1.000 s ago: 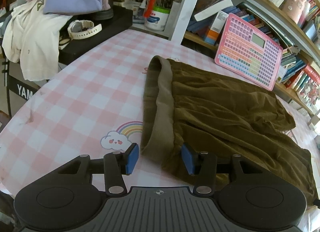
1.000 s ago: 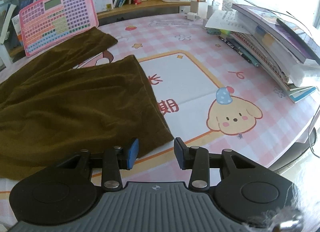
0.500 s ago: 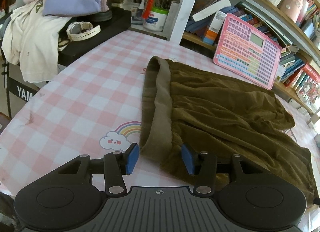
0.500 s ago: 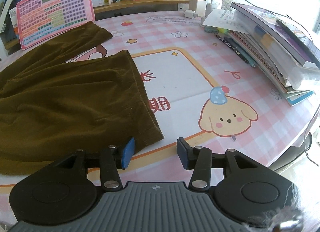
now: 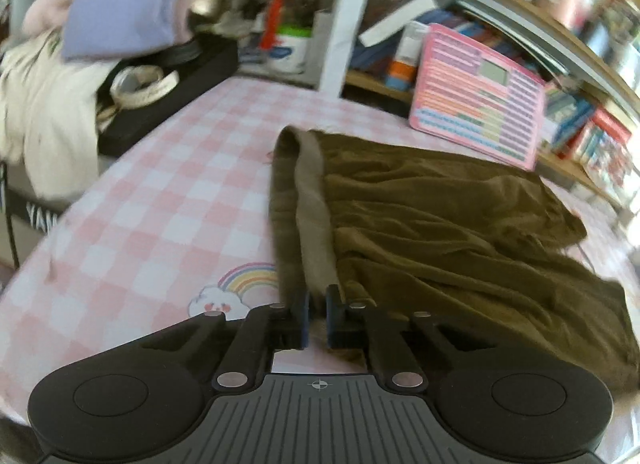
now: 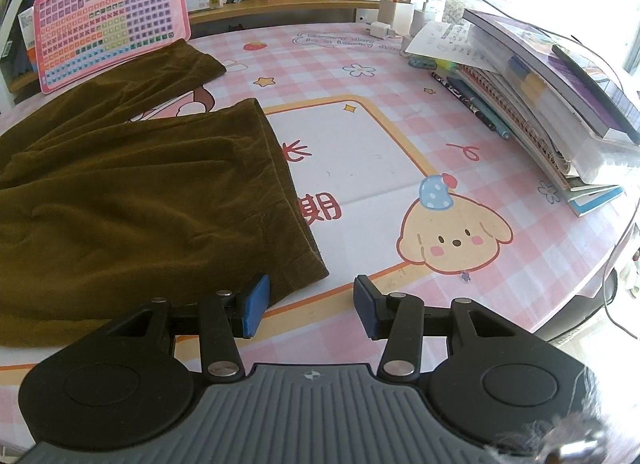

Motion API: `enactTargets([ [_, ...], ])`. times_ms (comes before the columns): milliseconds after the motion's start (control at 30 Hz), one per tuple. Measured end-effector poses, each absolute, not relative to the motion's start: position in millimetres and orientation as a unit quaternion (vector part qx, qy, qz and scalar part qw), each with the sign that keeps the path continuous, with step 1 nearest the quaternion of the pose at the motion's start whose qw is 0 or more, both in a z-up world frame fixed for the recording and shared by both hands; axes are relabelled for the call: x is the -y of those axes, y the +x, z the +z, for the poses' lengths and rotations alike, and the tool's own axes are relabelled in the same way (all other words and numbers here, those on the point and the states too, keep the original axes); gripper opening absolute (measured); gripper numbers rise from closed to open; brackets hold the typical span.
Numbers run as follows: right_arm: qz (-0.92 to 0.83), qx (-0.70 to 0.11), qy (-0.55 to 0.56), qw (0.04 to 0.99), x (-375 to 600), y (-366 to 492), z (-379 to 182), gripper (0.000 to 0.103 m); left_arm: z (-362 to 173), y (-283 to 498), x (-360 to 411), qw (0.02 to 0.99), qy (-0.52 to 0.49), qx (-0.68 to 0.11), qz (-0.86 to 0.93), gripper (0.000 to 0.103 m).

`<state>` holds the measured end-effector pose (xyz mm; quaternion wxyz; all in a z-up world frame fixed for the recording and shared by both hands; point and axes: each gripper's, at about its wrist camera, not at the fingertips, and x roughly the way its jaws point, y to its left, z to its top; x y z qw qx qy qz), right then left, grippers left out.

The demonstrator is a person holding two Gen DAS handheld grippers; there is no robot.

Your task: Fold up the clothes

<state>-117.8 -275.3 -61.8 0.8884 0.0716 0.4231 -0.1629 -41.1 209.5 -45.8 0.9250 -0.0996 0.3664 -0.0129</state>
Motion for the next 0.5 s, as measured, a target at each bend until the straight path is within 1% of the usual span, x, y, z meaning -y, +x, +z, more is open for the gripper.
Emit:
enactTargets([
  [67,-0.163,-0.423,0.072,0.889,274.9,-117.9,-61.9,0.043,-48.6,-40.8,-221.3,0.923,-0.094,-0.373,0.007,0.005],
  [100,-0.162,-0.423,0.072,0.889,274.8,-118.0,-62.0,0.043,-51.8,-39.9,-227.1,0.920,-0.092,-0.380,0.018,0.000],
  [200,-0.162,-0.423,0.072,0.889,274.2,-118.3,-62.2,0.043,-57.9,-39.3,-240.3,0.914,-0.090,-0.394,0.037,0.000],
  [300,-0.161,-0.423,0.074,0.889,274.7,-118.0,-62.4,0.043,-57.5,-43.8,-244.9,0.915,-0.110,-0.386,0.029,0.000],
  [400,-0.161,-0.424,0.073,0.888,274.7,-117.3,-62.4,0.043,-49.7,-49.7,-245.3,0.923,-0.133,-0.360,0.022,0.000],
  [500,-0.163,-0.424,0.070,0.888,273.5,-117.3,-62.3,0.043,-40.0,-50.3,-234.5,0.930,-0.120,-0.346,0.004,0.001],
])
